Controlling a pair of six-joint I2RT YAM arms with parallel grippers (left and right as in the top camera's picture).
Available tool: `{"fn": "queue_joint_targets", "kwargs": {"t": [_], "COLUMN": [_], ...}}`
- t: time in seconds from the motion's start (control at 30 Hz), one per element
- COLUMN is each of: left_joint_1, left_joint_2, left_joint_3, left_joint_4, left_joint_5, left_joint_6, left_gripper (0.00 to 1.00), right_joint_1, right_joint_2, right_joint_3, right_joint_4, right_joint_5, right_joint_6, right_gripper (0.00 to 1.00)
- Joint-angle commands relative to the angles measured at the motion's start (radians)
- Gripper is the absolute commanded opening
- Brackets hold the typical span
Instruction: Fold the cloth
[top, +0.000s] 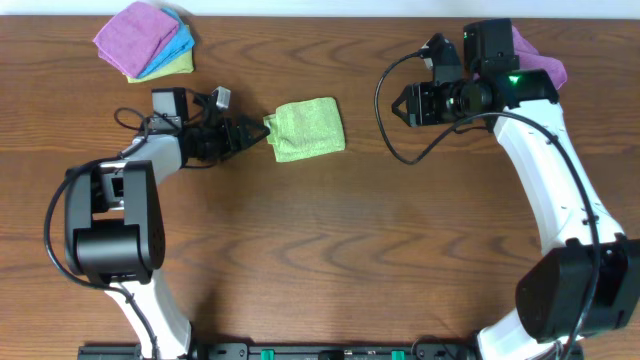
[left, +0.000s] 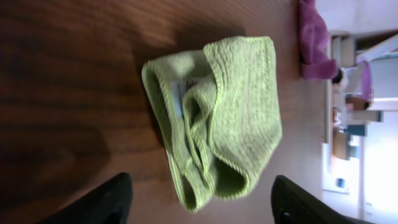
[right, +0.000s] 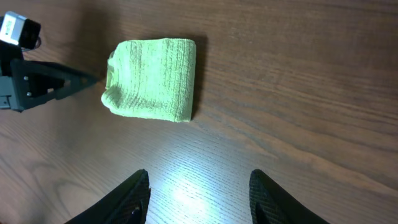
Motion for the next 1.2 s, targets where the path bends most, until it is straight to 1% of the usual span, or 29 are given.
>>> {"fn": "queue_joint_targets", "kwargs": {"t": [0.0, 0.07, 0.37, 0.43, 0.57, 0.67, 0.77, 0.97, 1.07, 1.17], "left_joint_1": [-0.032, -0.045, -0.061, -0.061, -0.065, -0.079, -0.102, -0.145, -0.161, -0.174], "left_joint_2": [0.008, 0.008, 0.031, 0.048, 0.095, 0.128, 0.155, 0.161, 0.161, 0.161], "left_joint_3": [-0.006, -0.006, -0.009, -0.009, -0.009, -0.009, -0.009, -0.009, -0.009, -0.009], "left_joint_4": [0.03, 0.049, 0.065, 0.071, 0.11, 0.155, 0.171, 0.174, 0.161, 0.16], "left_joint_5": [-0.072, -0.088, -0.137, -0.138, -0.124, -0.085, -0.083, -0.094, -0.126, -0.148], "left_joint_6": [-0.06, -0.076, -0.1, -0.106, -0.159, -0.192, -0.227, -0.227, -0.227, -0.227], "left_gripper": [0.79, 0.82, 0.83, 0.83, 0.84, 0.84, 0.87, 0.86, 0.86, 0.8], "right_joint_1": [-0.006, -0.003, 0.011, 0.011, 0.011, 0.011, 0.011, 0.011, 0.011, 0.011], "right_joint_2": [0.001, 0.001, 0.001, 0.001, 0.001, 0.001, 0.001, 0.001, 0.001, 0.001], "right_joint_3": [0.001, 0.001, 0.001, 0.001, 0.001, 0.001, 0.001, 0.001, 0.001, 0.001], "right_joint_4": [-0.003, -0.004, -0.011, -0.014, -0.015, -0.019, -0.019, -0.018, -0.019, -0.019], "right_joint_5": [0.003, 0.003, 0.003, 0.003, 0.003, 0.003, 0.003, 0.005, 0.011, 0.012], "right_joint_6": [-0.019, -0.019, -0.019, -0.019, -0.019, -0.019, -0.019, -0.034, -0.037, -0.039], "right_gripper": [0.52, 0.52, 0.52, 0.52, 0.52, 0.52, 0.52, 0.52, 0.52, 0.52]}}
